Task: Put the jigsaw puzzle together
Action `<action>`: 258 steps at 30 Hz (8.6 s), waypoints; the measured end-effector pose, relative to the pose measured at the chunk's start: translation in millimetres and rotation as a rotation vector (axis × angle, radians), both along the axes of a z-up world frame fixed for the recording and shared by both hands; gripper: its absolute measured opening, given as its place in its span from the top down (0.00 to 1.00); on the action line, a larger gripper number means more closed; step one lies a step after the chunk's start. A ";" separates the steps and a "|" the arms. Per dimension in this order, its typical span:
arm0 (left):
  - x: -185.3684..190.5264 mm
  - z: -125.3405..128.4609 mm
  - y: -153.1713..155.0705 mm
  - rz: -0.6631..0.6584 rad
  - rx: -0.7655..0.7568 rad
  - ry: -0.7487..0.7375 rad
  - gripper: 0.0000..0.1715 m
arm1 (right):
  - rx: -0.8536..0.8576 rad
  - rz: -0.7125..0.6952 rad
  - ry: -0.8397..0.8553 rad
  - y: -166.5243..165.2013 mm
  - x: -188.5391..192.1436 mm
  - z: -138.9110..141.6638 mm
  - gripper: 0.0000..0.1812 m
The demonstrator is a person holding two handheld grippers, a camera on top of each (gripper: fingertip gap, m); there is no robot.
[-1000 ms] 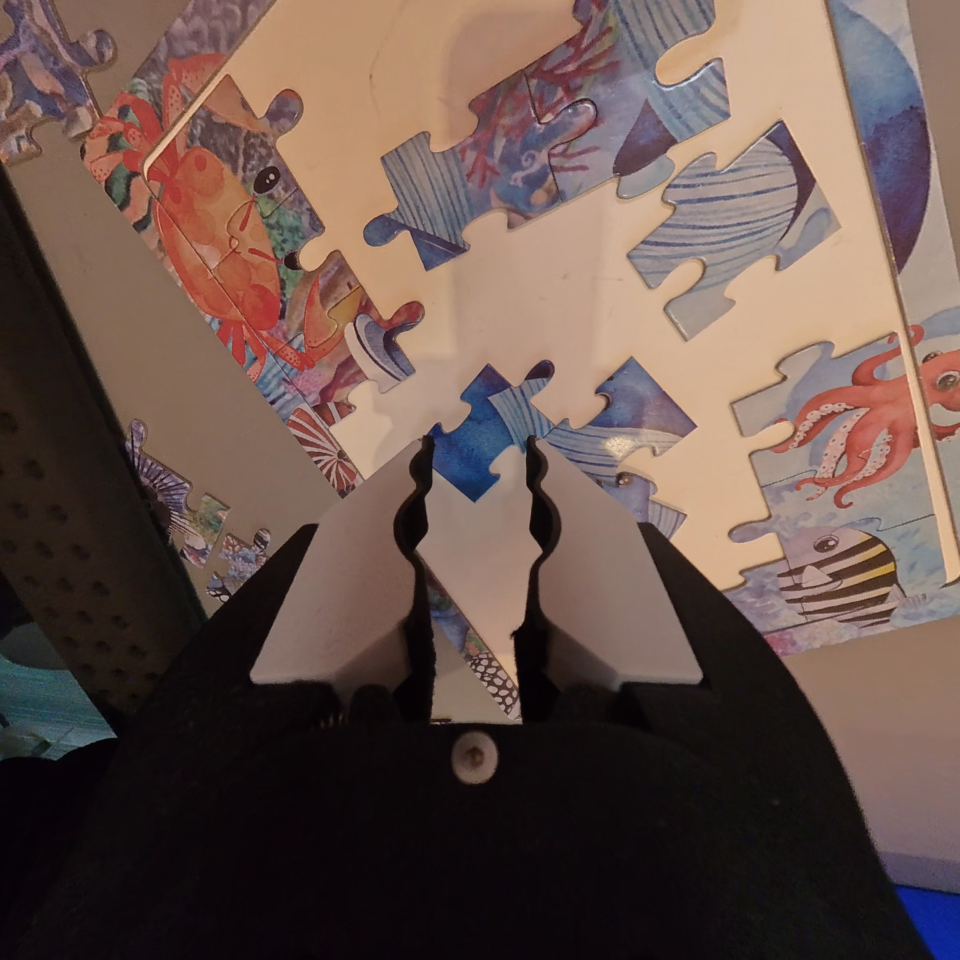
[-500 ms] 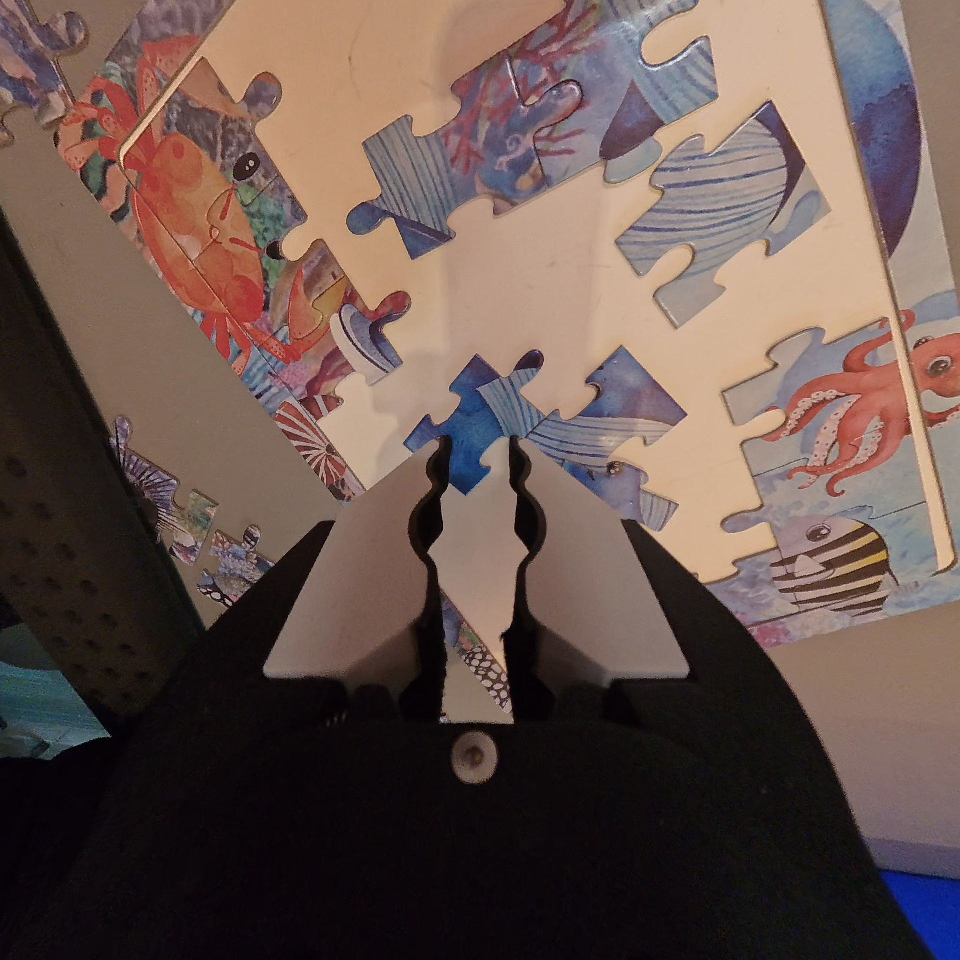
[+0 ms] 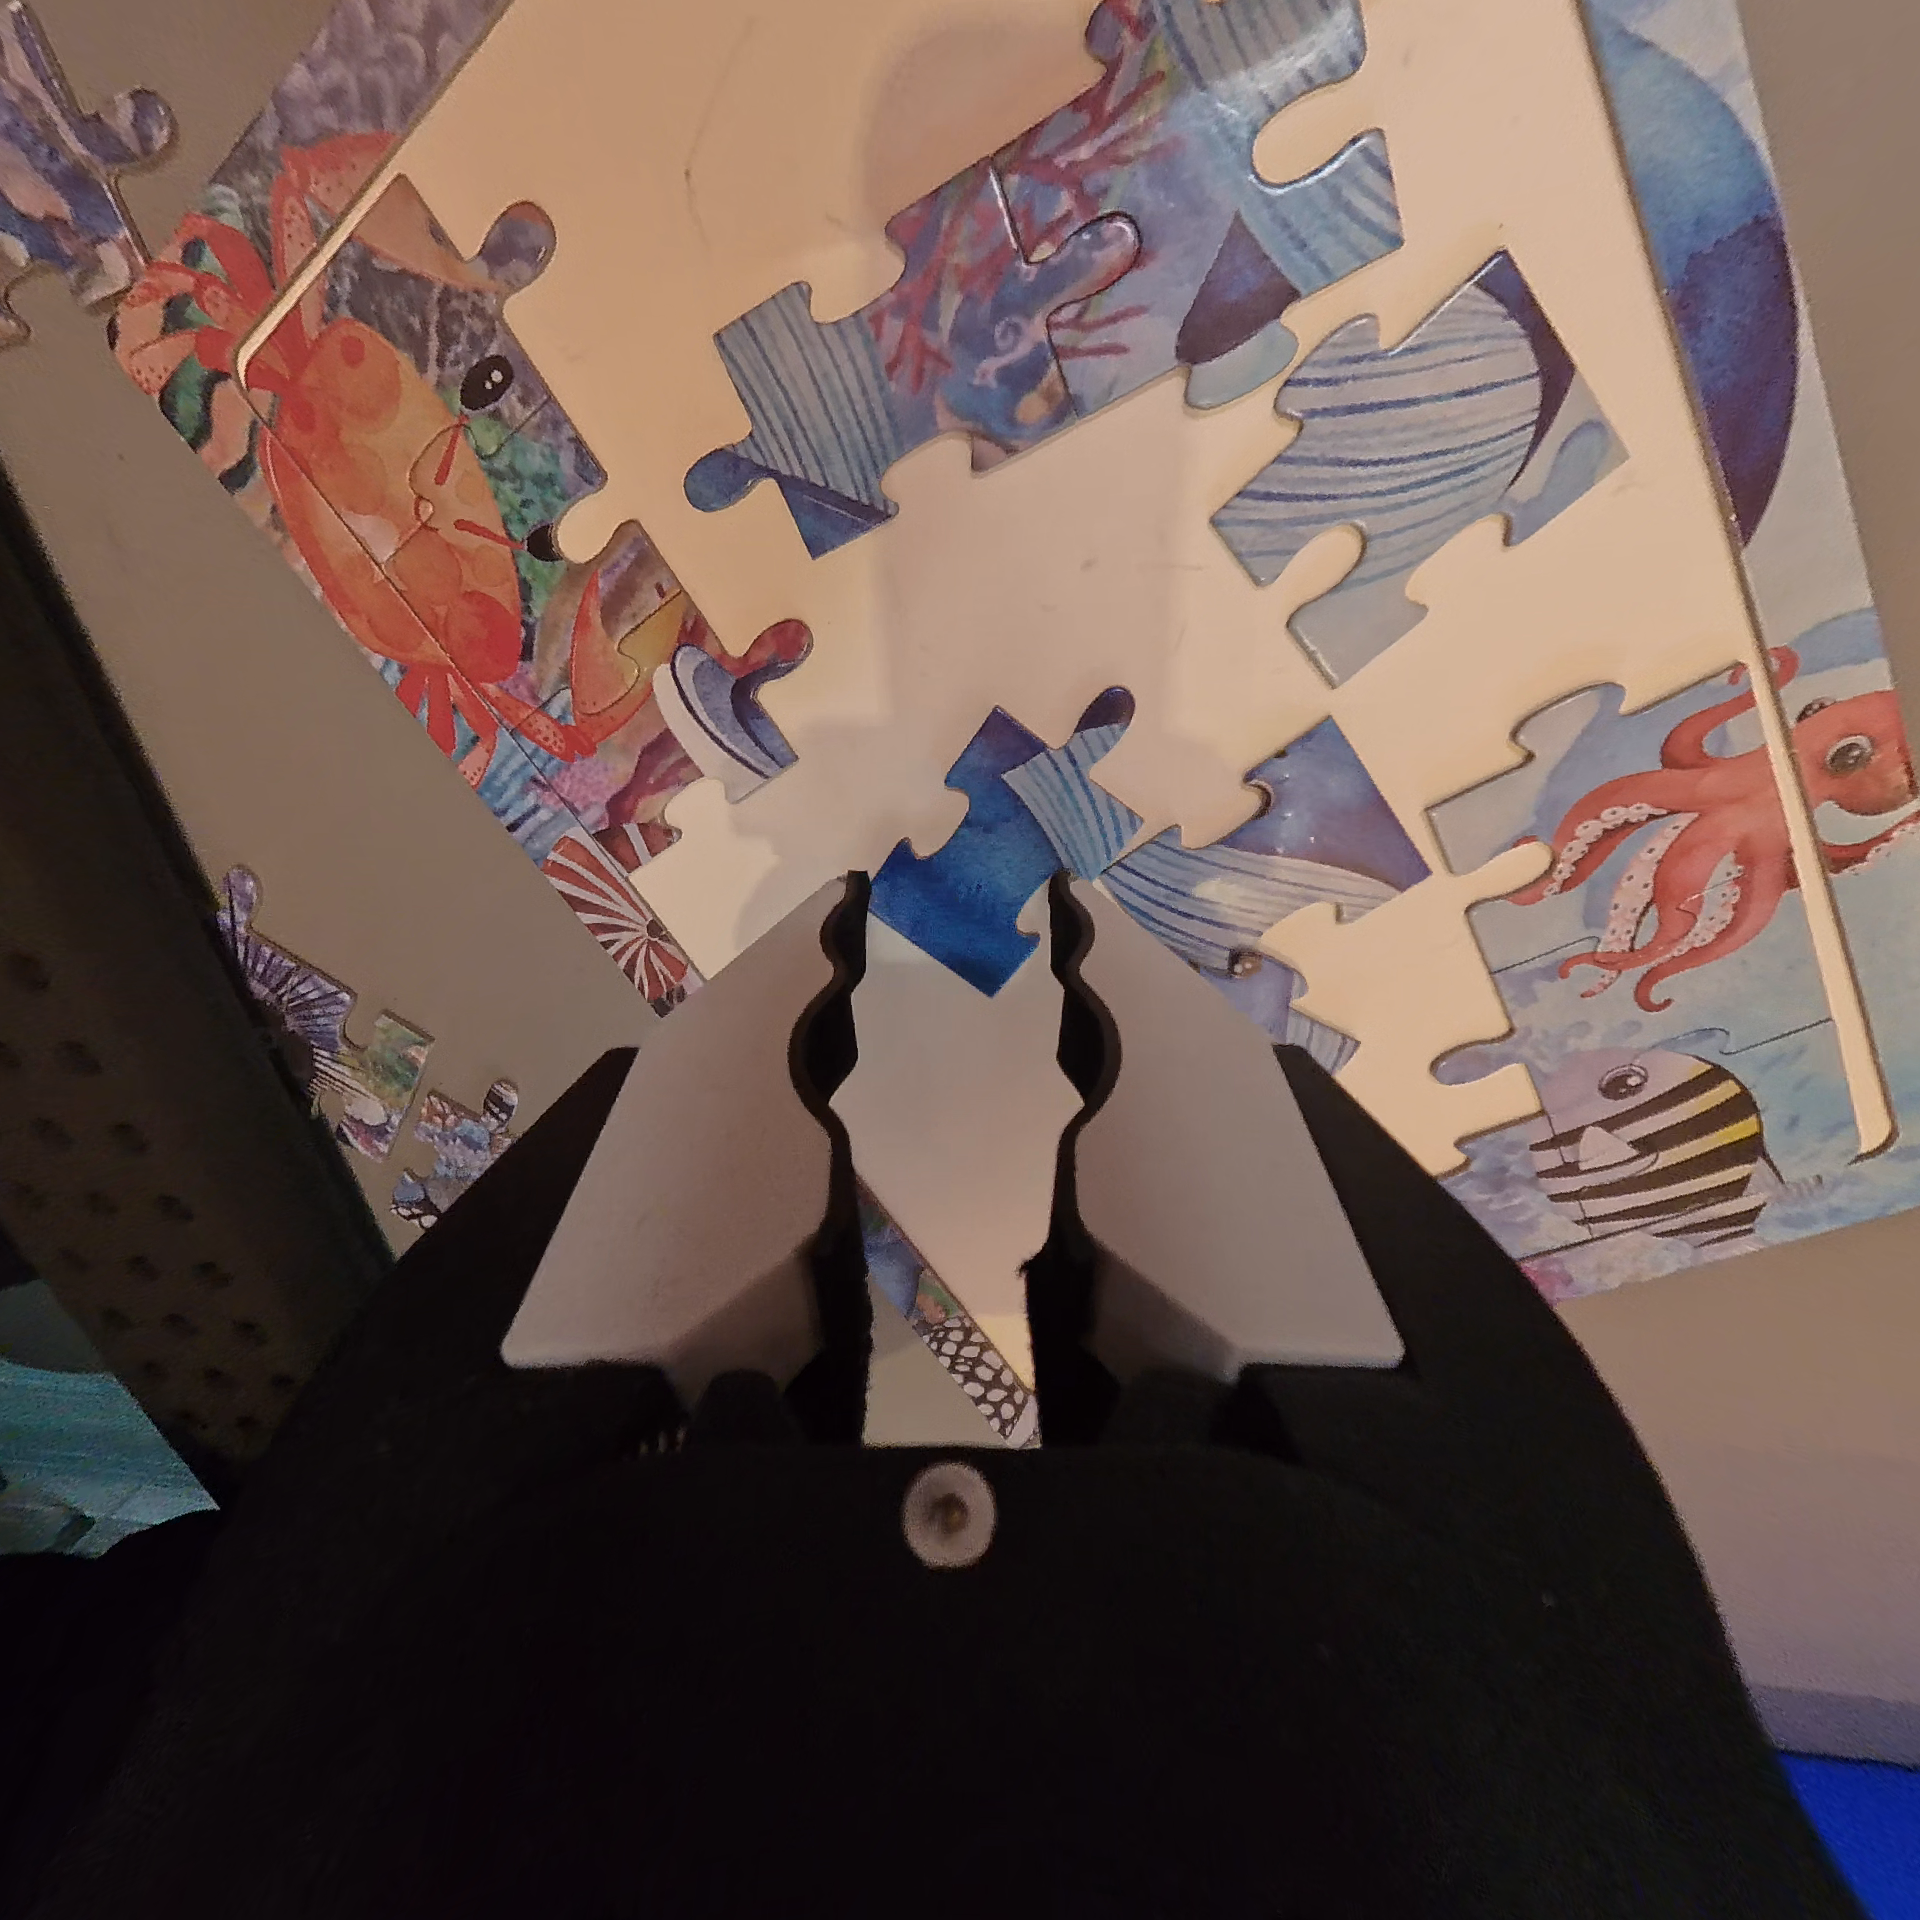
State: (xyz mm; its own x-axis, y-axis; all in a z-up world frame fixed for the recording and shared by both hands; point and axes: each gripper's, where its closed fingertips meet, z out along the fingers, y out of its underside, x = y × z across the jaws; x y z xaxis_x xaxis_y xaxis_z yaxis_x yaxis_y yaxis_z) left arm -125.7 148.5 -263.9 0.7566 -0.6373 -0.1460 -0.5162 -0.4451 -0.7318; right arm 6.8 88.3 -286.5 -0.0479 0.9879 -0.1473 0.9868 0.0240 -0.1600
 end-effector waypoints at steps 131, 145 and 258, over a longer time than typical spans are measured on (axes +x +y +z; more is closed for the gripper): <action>-14.9 -21.4 -4.1 0.018 -0.080 0.088 0.96 | 0.182 -0.377 0.513 98.9 -46.6 51.1 0.68; -21.9 -20.6 -1.4 0.048 -0.072 0.097 0.96 | 0.220 -0.442 0.315 120.3 -12.7 14.6 0.67; -166.1 -15.7 -120.0 0.273 -0.262 0.207 0.67 | 0.077 -0.195 0.069 54.5 5.2 2.3 0.77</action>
State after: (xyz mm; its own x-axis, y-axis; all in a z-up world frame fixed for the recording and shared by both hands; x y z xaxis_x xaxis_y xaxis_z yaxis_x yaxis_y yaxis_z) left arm -291.8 28.5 -279.5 0.8745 -0.4533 -0.1725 -0.4776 -0.7430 -0.4688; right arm 12.0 142.8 -284.2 0.1378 0.9877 -0.0737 0.9607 -0.1514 -0.2327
